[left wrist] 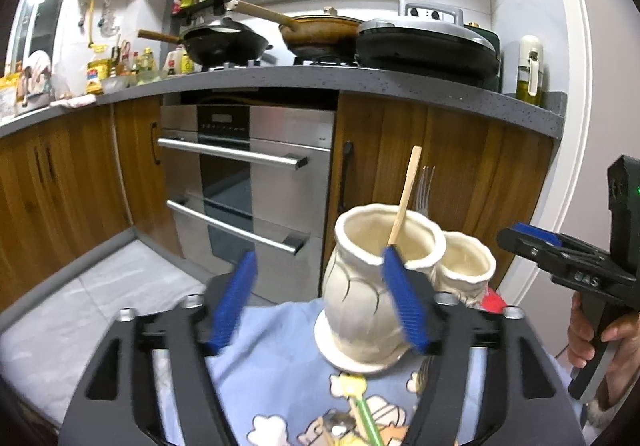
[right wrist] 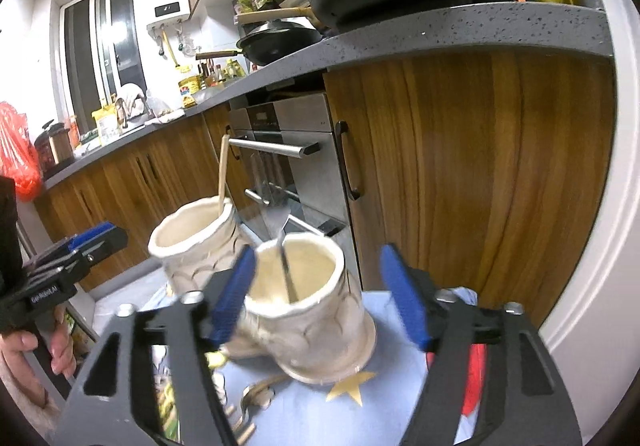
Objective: Organize utensils
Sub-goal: 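Grasp another wooden chopstick with the left tool while the right tool grasps the gold fork, then insert the chopstick into the tall cup while the right tool drops the gold fork in the short cup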
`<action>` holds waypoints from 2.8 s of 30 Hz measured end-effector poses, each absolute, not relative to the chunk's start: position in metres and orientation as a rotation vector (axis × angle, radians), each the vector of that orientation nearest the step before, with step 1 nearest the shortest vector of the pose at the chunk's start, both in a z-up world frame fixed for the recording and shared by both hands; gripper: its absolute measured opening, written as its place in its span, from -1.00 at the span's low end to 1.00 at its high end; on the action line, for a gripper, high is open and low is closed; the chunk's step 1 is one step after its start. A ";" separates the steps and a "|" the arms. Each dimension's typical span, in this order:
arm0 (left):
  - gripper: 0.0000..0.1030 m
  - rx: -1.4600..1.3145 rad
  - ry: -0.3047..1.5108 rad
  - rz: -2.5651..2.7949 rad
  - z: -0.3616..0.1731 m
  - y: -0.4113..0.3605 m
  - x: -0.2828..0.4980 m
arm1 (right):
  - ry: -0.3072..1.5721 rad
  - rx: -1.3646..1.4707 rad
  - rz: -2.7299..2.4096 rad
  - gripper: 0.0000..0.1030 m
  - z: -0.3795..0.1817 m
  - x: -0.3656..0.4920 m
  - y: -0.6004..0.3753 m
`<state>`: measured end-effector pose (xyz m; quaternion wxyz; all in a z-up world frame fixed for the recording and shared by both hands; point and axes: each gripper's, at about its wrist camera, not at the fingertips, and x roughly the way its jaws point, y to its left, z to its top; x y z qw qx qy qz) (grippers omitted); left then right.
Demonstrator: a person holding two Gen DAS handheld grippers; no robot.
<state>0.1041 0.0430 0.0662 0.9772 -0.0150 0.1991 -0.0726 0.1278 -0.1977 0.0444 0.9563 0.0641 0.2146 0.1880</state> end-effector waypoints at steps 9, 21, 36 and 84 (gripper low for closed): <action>0.87 -0.005 0.514 -0.059 0.045 0.058 0.072 | 0.519 0.062 0.394 0.91 0.024 0.087 -0.195; 0.87 0.065 0.846 -0.021 -0.027 0.052 0.035 | 0.657 -0.009 0.412 0.91 -0.011 0.050 -0.175; 0.06 0.083 1.003 -0.086 -0.047 0.030 0.036 | 0.680 -0.055 0.427 0.90 -0.017 0.029 -0.168; -0.90 -0.032 0.795 -0.155 -0.019 0.059 0.023 | 0.823 0.018 0.504 -0.91 -0.033 0.089 -0.118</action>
